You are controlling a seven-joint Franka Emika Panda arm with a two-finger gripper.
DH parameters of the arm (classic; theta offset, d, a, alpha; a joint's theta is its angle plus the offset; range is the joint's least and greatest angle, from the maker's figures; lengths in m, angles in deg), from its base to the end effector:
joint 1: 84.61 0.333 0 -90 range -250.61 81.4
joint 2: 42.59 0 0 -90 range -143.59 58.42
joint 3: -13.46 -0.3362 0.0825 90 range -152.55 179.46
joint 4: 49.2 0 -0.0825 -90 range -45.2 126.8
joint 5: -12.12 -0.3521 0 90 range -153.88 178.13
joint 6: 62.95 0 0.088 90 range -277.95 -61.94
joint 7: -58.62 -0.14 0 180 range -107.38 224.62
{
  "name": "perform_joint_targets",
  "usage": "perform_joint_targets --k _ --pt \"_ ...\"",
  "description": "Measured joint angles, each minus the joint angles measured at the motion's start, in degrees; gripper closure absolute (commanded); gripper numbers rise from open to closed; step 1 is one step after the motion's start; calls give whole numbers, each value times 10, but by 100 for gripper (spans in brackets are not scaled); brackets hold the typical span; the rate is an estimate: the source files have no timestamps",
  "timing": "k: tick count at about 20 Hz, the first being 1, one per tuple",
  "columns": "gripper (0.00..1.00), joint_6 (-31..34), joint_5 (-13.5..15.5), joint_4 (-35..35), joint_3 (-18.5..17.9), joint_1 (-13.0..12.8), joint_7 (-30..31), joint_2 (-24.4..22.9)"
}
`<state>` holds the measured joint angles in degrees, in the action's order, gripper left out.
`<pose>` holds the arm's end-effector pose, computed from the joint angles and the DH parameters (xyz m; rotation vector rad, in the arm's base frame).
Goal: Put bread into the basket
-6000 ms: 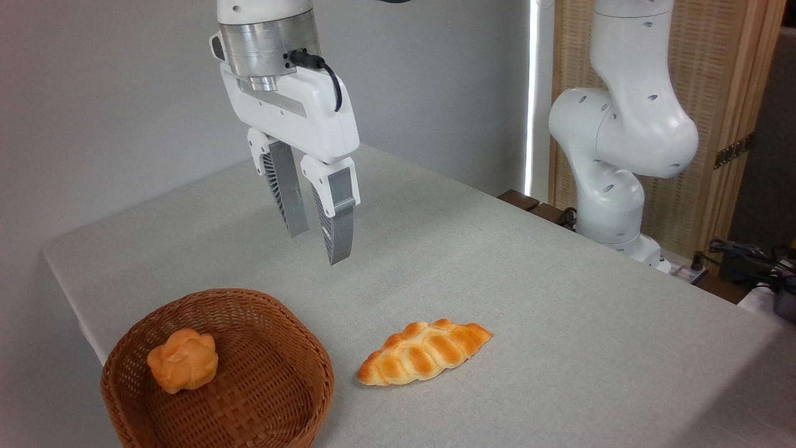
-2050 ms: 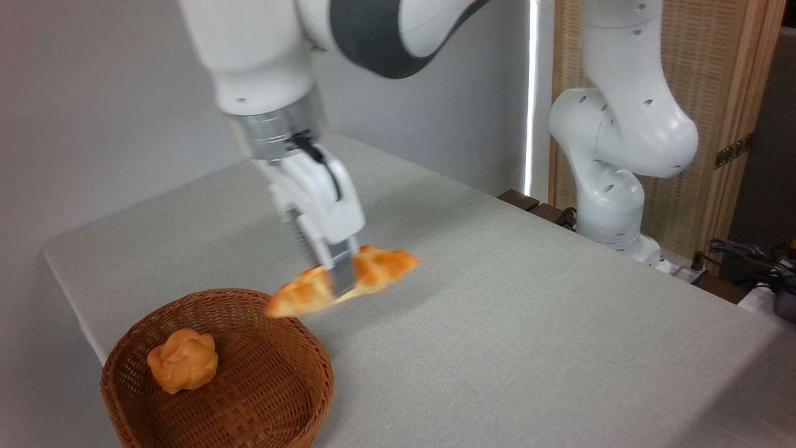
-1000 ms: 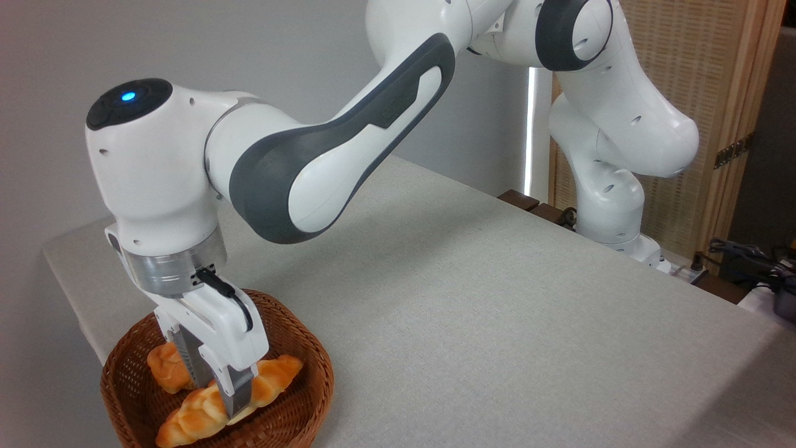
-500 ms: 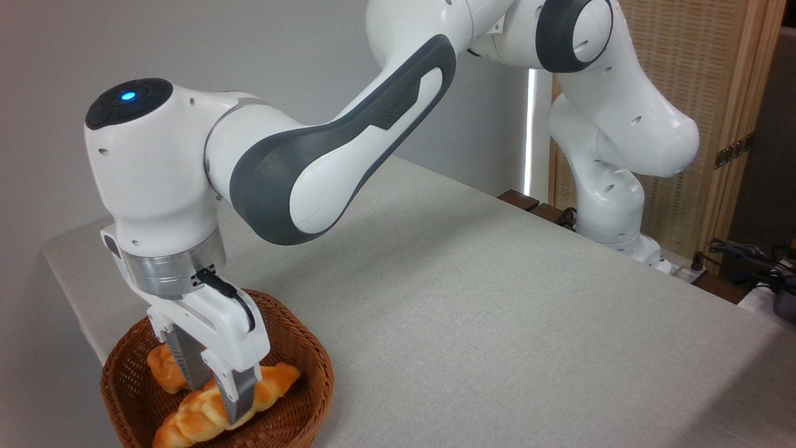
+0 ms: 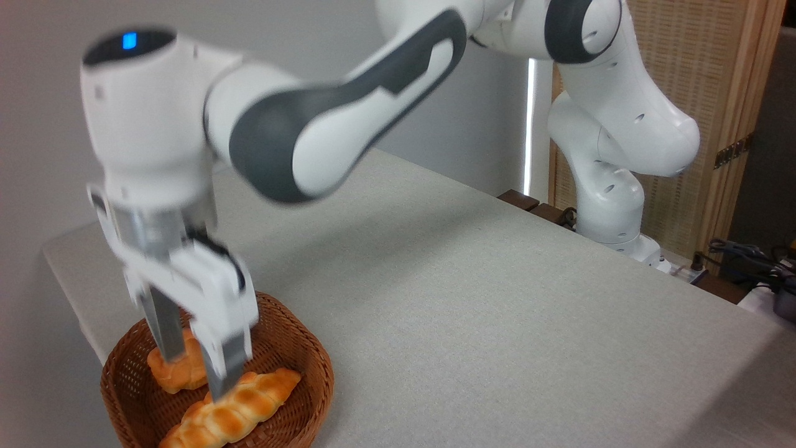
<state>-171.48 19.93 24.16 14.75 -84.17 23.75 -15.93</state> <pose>0.6934 -0.0213 0.4921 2.9068 -0.8778 0.2796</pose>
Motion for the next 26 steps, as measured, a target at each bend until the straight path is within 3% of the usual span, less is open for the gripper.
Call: perform_joint_targets --k 5,11,14,18,22,26 --pt "0 91 0 -1 22 5 -43 -88" --pt "0 145 -3 47 28 5 -93 -190" --pt "0 146 -44 129 32 5 -104 -249" --pt "0 143 -71 183 38 5 -105 -274" --pt "0 141 -104 195 39 -1 -105 -270" --pt "0 140 -109 197 39 -11 -105 -262"
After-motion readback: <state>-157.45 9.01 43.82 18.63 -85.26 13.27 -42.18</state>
